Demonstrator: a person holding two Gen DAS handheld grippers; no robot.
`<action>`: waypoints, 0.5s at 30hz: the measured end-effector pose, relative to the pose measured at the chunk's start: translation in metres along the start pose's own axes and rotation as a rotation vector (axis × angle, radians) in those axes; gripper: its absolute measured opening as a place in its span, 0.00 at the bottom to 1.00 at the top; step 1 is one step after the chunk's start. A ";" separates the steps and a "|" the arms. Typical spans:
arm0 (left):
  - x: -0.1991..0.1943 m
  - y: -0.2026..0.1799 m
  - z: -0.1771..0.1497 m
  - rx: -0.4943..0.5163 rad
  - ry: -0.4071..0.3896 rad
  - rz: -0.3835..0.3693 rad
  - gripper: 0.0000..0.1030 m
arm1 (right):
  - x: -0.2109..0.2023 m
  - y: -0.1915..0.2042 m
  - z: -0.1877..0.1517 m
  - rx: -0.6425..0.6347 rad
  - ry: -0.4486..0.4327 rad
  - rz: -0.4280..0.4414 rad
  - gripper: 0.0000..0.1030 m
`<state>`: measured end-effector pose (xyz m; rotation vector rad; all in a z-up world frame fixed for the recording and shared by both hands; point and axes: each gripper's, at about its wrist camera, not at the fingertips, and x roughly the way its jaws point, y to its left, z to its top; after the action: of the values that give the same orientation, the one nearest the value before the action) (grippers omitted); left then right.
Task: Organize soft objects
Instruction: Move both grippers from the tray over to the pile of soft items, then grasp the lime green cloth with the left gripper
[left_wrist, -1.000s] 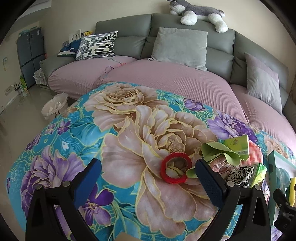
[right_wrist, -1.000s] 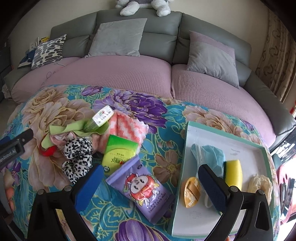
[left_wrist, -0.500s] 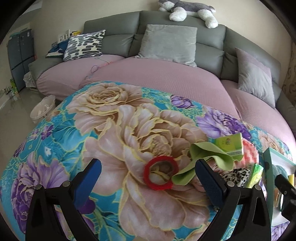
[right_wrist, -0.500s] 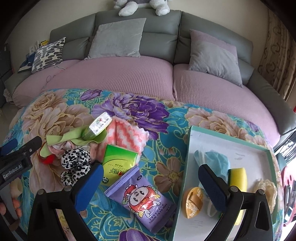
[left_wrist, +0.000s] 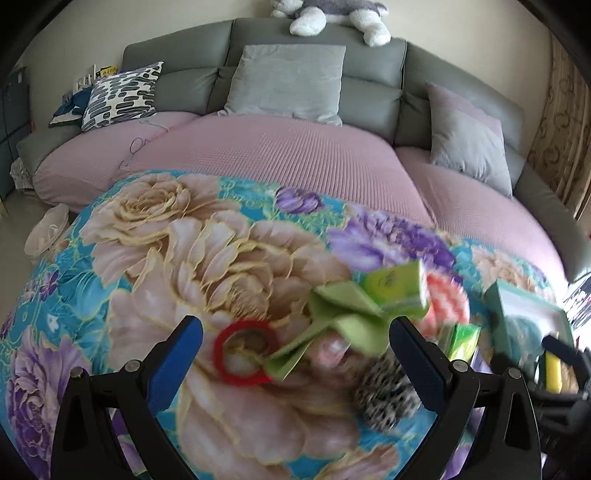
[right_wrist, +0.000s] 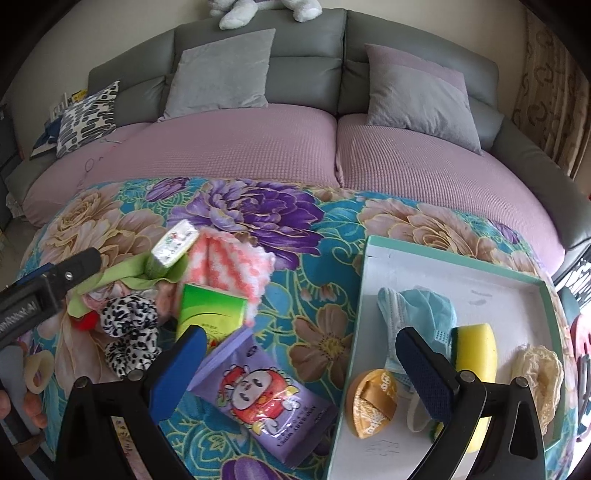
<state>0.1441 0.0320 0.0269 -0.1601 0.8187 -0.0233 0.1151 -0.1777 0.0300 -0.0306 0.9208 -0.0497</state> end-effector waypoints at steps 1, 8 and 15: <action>0.002 -0.001 0.002 -0.011 0.005 -0.014 0.98 | 0.001 -0.002 0.000 0.005 0.002 -0.003 1.00; 0.028 -0.023 0.004 0.028 0.063 -0.058 0.85 | 0.005 -0.009 -0.001 0.025 0.015 0.001 1.00; 0.042 -0.028 -0.001 0.030 0.107 -0.066 0.48 | 0.006 -0.008 -0.002 0.028 0.019 0.003 1.00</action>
<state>0.1739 0.0008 0.0000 -0.1583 0.9187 -0.1074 0.1169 -0.1862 0.0250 -0.0030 0.9388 -0.0598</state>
